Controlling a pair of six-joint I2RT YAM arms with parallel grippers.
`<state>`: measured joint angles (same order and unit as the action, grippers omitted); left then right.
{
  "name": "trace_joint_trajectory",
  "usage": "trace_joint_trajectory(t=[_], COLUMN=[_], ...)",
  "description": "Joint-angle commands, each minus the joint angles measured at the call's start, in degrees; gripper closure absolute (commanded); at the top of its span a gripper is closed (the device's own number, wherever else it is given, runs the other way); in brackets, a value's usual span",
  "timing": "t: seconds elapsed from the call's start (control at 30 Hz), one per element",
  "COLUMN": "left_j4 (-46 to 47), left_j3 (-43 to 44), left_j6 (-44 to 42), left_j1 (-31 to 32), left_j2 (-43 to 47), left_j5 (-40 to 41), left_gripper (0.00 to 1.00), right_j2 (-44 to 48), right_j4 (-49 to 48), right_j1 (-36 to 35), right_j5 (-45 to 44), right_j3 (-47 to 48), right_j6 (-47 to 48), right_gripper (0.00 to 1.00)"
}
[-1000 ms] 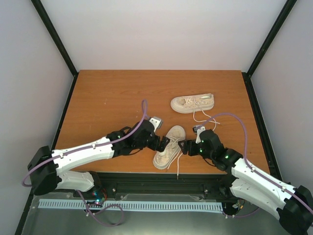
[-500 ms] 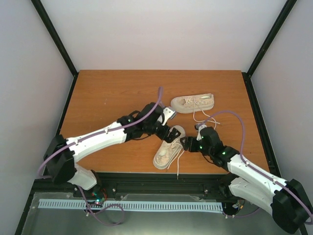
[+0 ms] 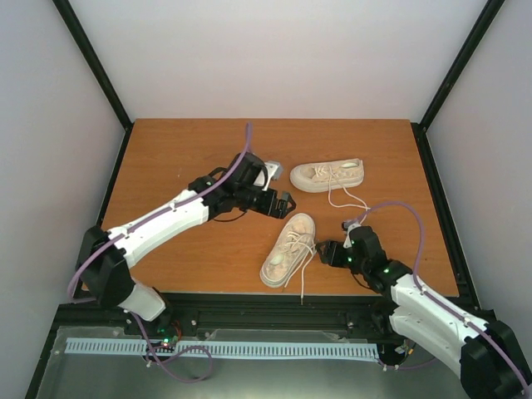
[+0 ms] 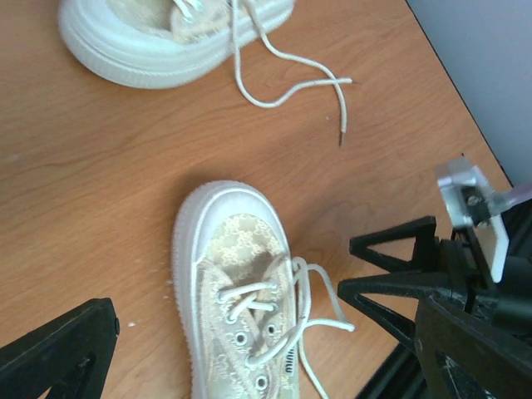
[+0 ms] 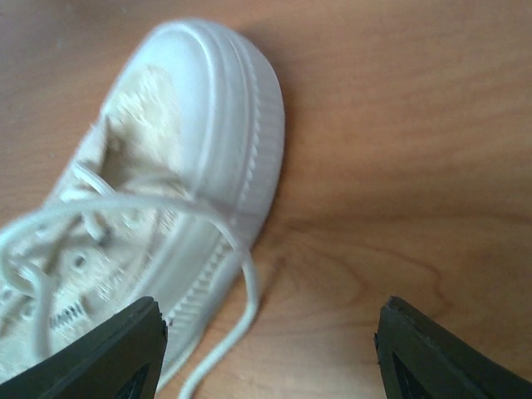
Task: Tie the shoes
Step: Place the shoe at the center of the board, then cross the shoelace with the shoelace.
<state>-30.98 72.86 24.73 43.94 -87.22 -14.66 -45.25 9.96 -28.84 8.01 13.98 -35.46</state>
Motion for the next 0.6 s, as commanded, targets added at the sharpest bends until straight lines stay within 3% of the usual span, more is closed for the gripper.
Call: trace_joint_trajectory(t=[0.0, 0.23, 0.33, 0.4, 0.47, 0.57], left_j4=[-0.4, 16.9, 19.1, 17.4, 15.7, 14.3], left_j3=[-2.1, -13.1, -14.3, -13.6, -13.0, -12.2], left_j6=[1.2, 3.6, 3.4, 3.6, 4.2, 6.3], left_j1=[0.1, 0.1, 0.1, 0.1, 0.0, 0.1], left_j2=[6.8, 10.3, 10.9, 10.8, 11.2, 12.6], left_j5=[7.7, 12.1, 12.0, 11.9, 11.6, 9.1], left_gripper=[0.0, 0.0, 0.0, 0.0, 0.0, 0.0], right_j2=[-0.6, -14.2, -19.6, -22.3, -24.0, -23.2], right_j4=[-4.8, -13.0, -19.8, -22.0, -22.4, -19.7], right_j1=[0.5, -0.1, -0.5, -1.2, -1.5, -1.6], right_j5=[4.1, 8.4, 12.9, 13.6, 13.8, 12.0], right_j3=[-4.0, -2.0, -2.3, -2.0, -1.2, 0.7], right_j6=[-2.9, 0.2, -0.9, -1.2, -0.8, 0.3], right_gripper=[0.3, 0.29, 0.34, 0.48, 0.68, 0.87])
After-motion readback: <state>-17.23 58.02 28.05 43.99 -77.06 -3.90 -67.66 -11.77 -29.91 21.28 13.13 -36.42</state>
